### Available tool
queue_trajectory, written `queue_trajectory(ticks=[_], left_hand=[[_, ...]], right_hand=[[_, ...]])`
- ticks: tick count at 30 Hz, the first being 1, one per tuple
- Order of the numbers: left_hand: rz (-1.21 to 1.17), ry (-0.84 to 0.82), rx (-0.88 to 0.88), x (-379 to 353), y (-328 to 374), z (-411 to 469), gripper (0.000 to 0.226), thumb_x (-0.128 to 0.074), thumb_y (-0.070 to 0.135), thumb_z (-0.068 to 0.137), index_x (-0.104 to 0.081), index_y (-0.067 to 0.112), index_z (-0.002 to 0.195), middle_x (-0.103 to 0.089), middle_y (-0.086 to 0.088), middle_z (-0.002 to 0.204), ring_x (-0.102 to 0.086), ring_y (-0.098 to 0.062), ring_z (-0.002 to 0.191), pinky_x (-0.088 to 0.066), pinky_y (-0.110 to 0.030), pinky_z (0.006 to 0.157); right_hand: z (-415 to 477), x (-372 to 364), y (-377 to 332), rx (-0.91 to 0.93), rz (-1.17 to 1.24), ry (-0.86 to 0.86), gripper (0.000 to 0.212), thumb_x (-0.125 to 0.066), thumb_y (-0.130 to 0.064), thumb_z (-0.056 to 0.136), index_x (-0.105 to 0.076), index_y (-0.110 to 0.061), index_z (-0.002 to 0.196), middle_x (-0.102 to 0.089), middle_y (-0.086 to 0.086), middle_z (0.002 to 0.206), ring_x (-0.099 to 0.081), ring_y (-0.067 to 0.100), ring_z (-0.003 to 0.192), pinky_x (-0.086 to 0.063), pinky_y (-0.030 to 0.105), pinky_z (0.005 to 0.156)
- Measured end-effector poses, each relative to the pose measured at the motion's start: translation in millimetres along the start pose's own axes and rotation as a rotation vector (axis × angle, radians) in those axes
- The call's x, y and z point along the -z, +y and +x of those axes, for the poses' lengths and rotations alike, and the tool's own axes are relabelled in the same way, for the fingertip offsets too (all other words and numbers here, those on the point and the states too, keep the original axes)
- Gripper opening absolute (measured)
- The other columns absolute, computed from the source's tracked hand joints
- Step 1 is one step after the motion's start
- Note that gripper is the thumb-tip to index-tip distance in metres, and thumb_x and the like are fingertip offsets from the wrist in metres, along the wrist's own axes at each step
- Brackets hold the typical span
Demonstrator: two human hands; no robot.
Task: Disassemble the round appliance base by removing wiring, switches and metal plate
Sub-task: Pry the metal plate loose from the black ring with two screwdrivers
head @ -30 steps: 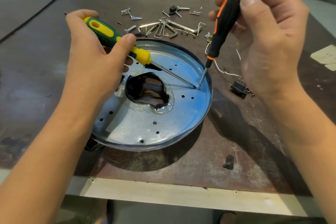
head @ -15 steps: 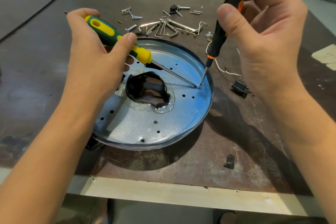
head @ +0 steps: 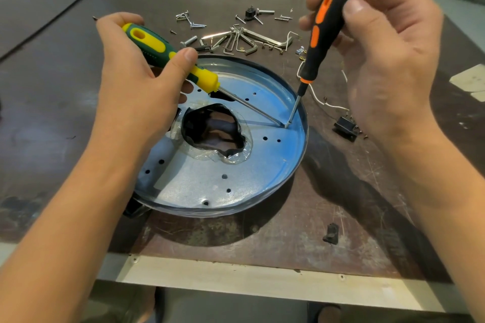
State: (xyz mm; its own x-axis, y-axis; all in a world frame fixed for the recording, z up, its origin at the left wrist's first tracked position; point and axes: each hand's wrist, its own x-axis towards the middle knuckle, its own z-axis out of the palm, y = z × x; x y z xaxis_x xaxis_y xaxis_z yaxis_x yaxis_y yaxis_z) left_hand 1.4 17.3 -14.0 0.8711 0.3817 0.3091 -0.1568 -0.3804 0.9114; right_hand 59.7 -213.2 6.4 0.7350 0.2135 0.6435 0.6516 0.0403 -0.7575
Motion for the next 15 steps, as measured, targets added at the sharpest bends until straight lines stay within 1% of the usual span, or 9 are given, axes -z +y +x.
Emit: queue_trajectory(ticks=[1, 3, 5, 7, 9, 11, 13, 15], left_hand=[[0.002, -0.001, 0.000, -0.1, 0.1, 0.1, 0.043, -0.065, 0.025, 0.096, -0.030, 0.023, 0.121, -0.061, 0.001, 0.094, -0.070, -0.011, 0.070, -0.061, -0.029, 0.068], [0.000, 0.000, 0.003, -0.3, 0.3, 0.1, 0.043, -0.065, 0.025, 0.096, -0.030, 0.024, 0.121, -0.061, 0.000, 0.095, -0.070, -0.012, 0.071, -0.062, -0.032, 0.069], [-0.005, -0.003, 0.006, 0.0, 0.2, 0.1, 0.043, -0.065, 0.025, 0.096, -0.030, 0.024, 0.122, -0.062, -0.005, 0.099, -0.070, -0.013, 0.071, -0.062, -0.033, 0.070], [-0.005, -0.008, 0.008, 0.1, 0.3, -0.2, 0.044, -0.065, 0.025, 0.096, -0.030, 0.023, 0.122, -0.063, -0.010, 0.103, -0.071, -0.013, 0.073, -0.062, -0.034, 0.070], [0.000, -0.006, 0.009, 0.5, 0.6, -0.5, 0.044, -0.065, 0.026, 0.096, -0.030, 0.023, 0.123, -0.062, -0.012, 0.107, -0.071, -0.014, 0.073, -0.062, -0.033, 0.069], [-0.001, -0.005, 0.010, 0.8, 0.9, -0.3, 0.044, -0.065, 0.026, 0.097, -0.030, 0.024, 0.122, -0.062, -0.007, 0.104, -0.071, -0.013, 0.073, -0.062, -0.033, 0.069], [0.003, -0.006, 0.009, 0.9, 1.2, -0.1, 0.043, -0.065, 0.025, 0.097, -0.030, 0.024, 0.122, -0.061, -0.002, 0.099, -0.071, -0.013, 0.073, -0.062, -0.032, 0.069], [0.005, -0.010, 0.011, 0.7, 1.5, -0.4, 0.043, -0.065, 0.025, 0.097, -0.030, 0.023, 0.122, -0.062, -0.005, 0.101, -0.071, -0.015, 0.074, -0.062, -0.034, 0.070]], right_hand=[[-0.5, -0.9, -0.3, -0.017, 0.016, 0.009, 0.025, -0.042, 0.000, 0.104, -0.051, -0.002, 0.127, -0.062, 0.016, 0.108, -0.062, 0.029, 0.096, -0.056, 0.047, 0.085], [-1.0, -3.9, -1.2, -0.004, -0.015, 0.011, 0.015, -0.050, -0.006, 0.104, -0.052, -0.006, 0.119, -0.058, 0.010, 0.101, -0.057, 0.022, 0.090, -0.049, 0.037, 0.079], [0.3, -4.3, -0.5, 0.045, -0.087, 0.027, 0.016, -0.060, -0.005, 0.101, -0.052, -0.009, 0.114, -0.055, 0.005, 0.096, -0.053, 0.015, 0.087, -0.047, 0.031, 0.079], [1.5, -1.4, 1.6, 0.052, -0.094, 0.024, 0.019, -0.058, 0.001, 0.100, -0.052, -0.006, 0.117, -0.058, 0.008, 0.099, -0.057, 0.017, 0.089, -0.050, 0.033, 0.079], [0.3, 1.1, 1.6, -0.004, -0.005, 0.032, 0.025, -0.047, 0.005, 0.100, -0.052, 0.000, 0.124, -0.061, 0.017, 0.109, -0.062, 0.028, 0.096, -0.054, 0.040, 0.086], [-1.3, 0.5, 0.2, -0.060, 0.083, 0.076, 0.029, -0.040, 0.003, 0.101, -0.052, 0.003, 0.127, -0.063, 0.020, 0.111, -0.063, 0.032, 0.099, -0.054, 0.041, 0.089], [-2.4, -2.5, 0.4, -0.045, 0.037, 0.078, 0.025, -0.047, -0.003, 0.103, -0.055, 0.002, 0.126, -0.062, 0.013, 0.105, -0.060, 0.027, 0.095, -0.051, 0.034, 0.085], [-2.3, -4.8, 1.3, 0.030, -0.094, 0.063, 0.026, -0.061, -0.004, 0.099, -0.056, -0.001, 0.124, -0.057, 0.004, 0.096, -0.053, 0.016, 0.087, -0.045, 0.025, 0.080]])
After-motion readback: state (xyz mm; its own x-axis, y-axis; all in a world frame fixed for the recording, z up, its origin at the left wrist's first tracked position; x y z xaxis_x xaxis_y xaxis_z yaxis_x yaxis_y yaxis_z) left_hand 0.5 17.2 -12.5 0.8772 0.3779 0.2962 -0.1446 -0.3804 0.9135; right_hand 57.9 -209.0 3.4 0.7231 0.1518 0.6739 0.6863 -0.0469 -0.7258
